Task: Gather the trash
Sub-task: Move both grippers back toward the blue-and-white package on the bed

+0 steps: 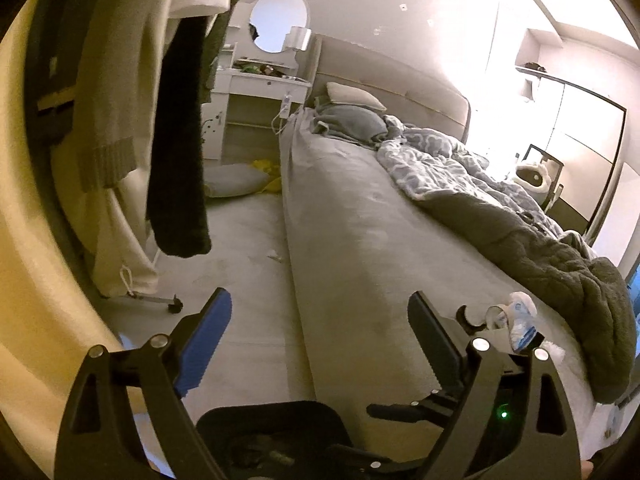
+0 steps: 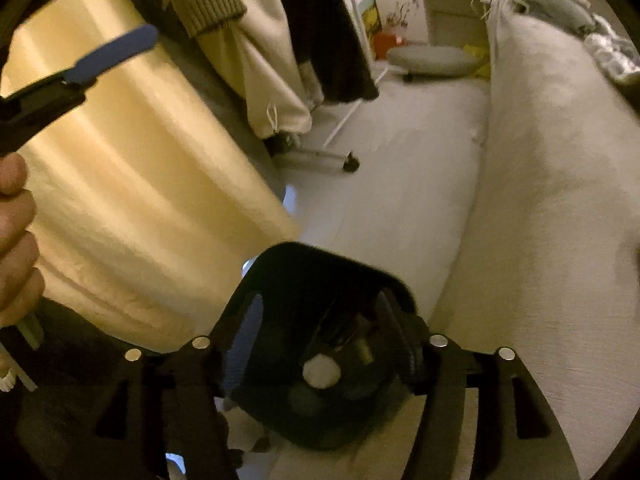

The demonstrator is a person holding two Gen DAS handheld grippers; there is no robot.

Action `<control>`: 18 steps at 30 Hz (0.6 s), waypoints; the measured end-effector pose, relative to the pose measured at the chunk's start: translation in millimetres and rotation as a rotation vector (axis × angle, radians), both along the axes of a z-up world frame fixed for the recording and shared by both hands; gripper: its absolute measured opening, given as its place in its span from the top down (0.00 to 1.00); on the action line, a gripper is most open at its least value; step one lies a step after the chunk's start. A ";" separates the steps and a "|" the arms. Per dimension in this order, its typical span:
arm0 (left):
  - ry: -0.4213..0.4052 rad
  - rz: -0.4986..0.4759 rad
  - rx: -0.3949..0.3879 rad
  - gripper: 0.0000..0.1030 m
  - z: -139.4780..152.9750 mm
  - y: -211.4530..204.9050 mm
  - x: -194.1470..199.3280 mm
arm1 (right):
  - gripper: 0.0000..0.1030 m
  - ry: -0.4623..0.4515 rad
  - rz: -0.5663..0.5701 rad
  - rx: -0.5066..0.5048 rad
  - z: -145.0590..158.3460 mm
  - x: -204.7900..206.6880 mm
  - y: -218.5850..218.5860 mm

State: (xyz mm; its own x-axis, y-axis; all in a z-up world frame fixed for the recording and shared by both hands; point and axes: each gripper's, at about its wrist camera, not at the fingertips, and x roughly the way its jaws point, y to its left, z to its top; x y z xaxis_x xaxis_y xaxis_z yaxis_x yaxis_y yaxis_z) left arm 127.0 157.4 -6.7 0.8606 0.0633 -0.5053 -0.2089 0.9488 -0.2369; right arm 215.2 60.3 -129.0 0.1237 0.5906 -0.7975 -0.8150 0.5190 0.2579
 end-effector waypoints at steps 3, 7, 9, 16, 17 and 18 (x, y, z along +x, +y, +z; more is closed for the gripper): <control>-0.005 -0.015 -0.003 0.10 2.1 -10.7 4.2 | 0.37 -0.026 -0.021 0.017 7.5 3.6 -14.5; -0.002 -0.036 -0.005 0.10 1.2 -23.1 11.6 | 0.35 -0.055 -0.048 0.030 14.2 8.4 -32.2; 0.002 -0.049 -0.004 0.09 0.0 -30.9 15.3 | 0.34 -0.071 -0.060 0.029 17.2 9.4 -39.8; 0.005 -0.100 0.004 0.08 -3.3 -56.6 30.0 | 0.32 -0.105 -0.115 0.046 26.1 14.5 -75.9; 0.004 -0.103 0.008 0.08 -3.3 -58.8 31.0 | 0.32 -0.108 -0.122 0.049 27.4 16.0 -81.0; 0.003 -0.109 0.014 0.08 -3.2 -63.4 32.7 | 0.32 -0.111 -0.132 0.054 29.4 17.4 -87.1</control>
State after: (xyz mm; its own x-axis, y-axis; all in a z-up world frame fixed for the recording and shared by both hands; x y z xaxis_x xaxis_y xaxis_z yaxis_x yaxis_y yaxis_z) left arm 159.7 94.0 -9.9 0.8613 -0.0236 -0.5076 -0.1047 0.9692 -0.2227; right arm 232.6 -26.8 -99.6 0.2886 0.6052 -0.7420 -0.7657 0.6111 0.2006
